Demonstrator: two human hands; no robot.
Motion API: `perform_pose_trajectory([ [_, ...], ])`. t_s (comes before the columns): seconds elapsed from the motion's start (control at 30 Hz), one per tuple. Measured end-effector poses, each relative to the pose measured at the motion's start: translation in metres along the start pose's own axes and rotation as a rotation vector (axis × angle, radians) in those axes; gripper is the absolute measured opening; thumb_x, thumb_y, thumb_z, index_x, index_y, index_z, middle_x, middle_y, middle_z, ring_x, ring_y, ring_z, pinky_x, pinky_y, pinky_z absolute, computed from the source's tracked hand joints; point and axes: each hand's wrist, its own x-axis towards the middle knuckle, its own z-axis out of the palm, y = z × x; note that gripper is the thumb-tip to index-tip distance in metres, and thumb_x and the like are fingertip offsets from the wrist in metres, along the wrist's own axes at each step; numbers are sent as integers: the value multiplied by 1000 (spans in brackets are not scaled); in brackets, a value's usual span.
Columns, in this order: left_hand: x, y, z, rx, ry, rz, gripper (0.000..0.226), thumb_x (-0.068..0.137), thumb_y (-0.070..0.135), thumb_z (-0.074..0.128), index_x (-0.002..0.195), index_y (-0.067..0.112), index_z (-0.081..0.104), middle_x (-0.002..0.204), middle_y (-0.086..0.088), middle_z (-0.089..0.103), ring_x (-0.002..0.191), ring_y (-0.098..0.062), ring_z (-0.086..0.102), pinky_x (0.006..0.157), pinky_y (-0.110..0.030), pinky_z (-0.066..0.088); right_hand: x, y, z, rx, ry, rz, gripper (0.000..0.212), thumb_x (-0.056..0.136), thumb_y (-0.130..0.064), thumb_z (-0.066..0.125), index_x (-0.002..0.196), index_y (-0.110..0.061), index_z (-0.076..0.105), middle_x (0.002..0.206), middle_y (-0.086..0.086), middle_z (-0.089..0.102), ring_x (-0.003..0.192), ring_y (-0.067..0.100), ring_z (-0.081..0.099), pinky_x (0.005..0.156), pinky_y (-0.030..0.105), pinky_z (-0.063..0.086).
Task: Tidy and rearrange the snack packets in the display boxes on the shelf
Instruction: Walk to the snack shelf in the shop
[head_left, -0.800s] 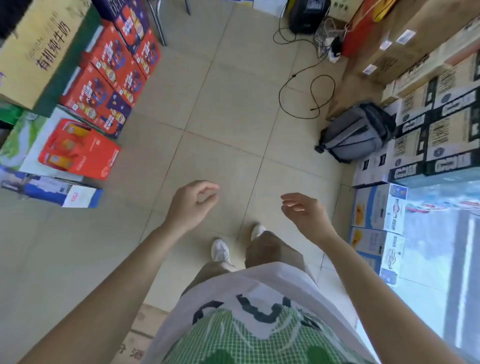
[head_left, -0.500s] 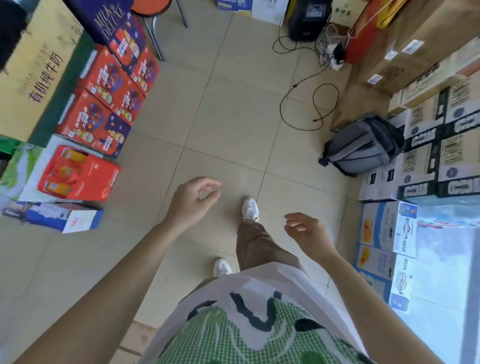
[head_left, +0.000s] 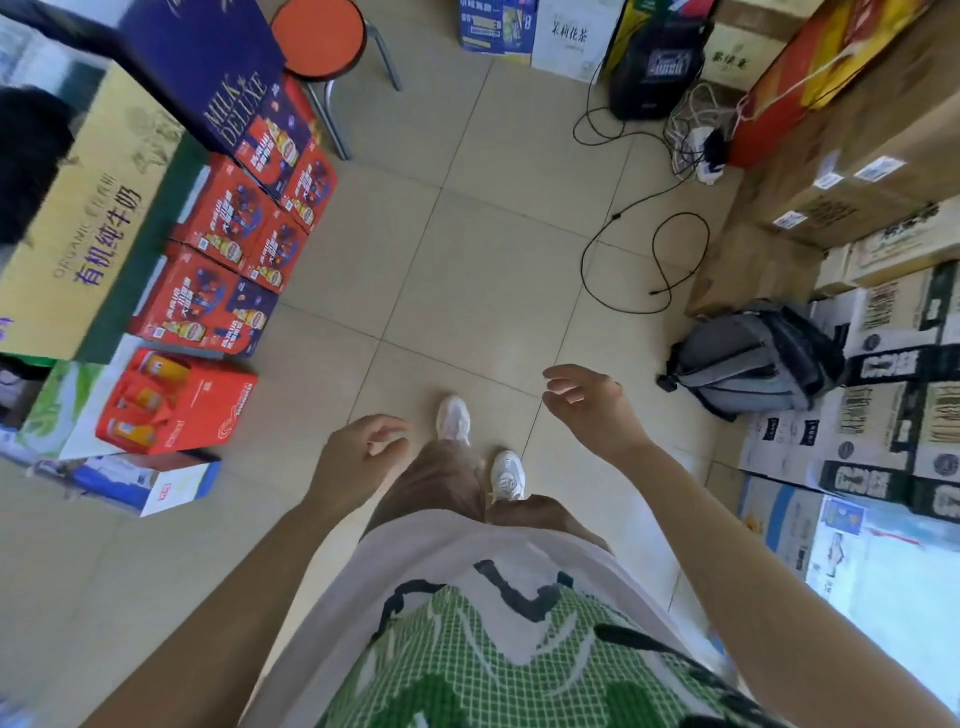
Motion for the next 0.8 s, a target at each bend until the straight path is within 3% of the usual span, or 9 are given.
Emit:
perform_pose_trajectory([
  [0.17, 68, 3, -42, -4, 26, -37, 17, 92, 18, 69, 104, 30, 72, 106, 11, 72, 102, -9, 65, 91, -29, 51, 73, -50, -18, -15, 11, 10, 25, 91, -22, 67, 116, -26, 68, 100, -9, 69, 90, 8, 64, 77, 11, 45],
  [0.47, 215, 60, -118, 34, -57, 64, 19, 93, 20, 69, 111, 25, 72, 109, 12, 70, 102, -10, 65, 93, -32, 52, 170, -95, -48, -46, 25, 186, 26, 91, -21, 66, 117, -22, 68, 100, -5, 68, 92, 17, 66, 85, 32, 54],
  [0.67, 314, 139, -155, -32, -55, 119, 22, 85, 32, 66, 105, 26, 74, 102, 19, 72, 102, -3, 66, 92, -31, 51, 228, -116, -85, -1, 58, 279, 25, 92, -18, 66, 117, -20, 68, 102, 1, 71, 92, 17, 66, 81, 21, 48],
  [0.8, 384, 185, -170, -19, -62, 119, 34, 80, 38, 59, 108, 24, 74, 106, 17, 73, 105, -4, 66, 96, -34, 52, 288, -128, -113, 20, 71, 294, 24, 93, -16, 65, 117, -18, 68, 103, 3, 71, 89, 14, 65, 64, 0, 40],
])
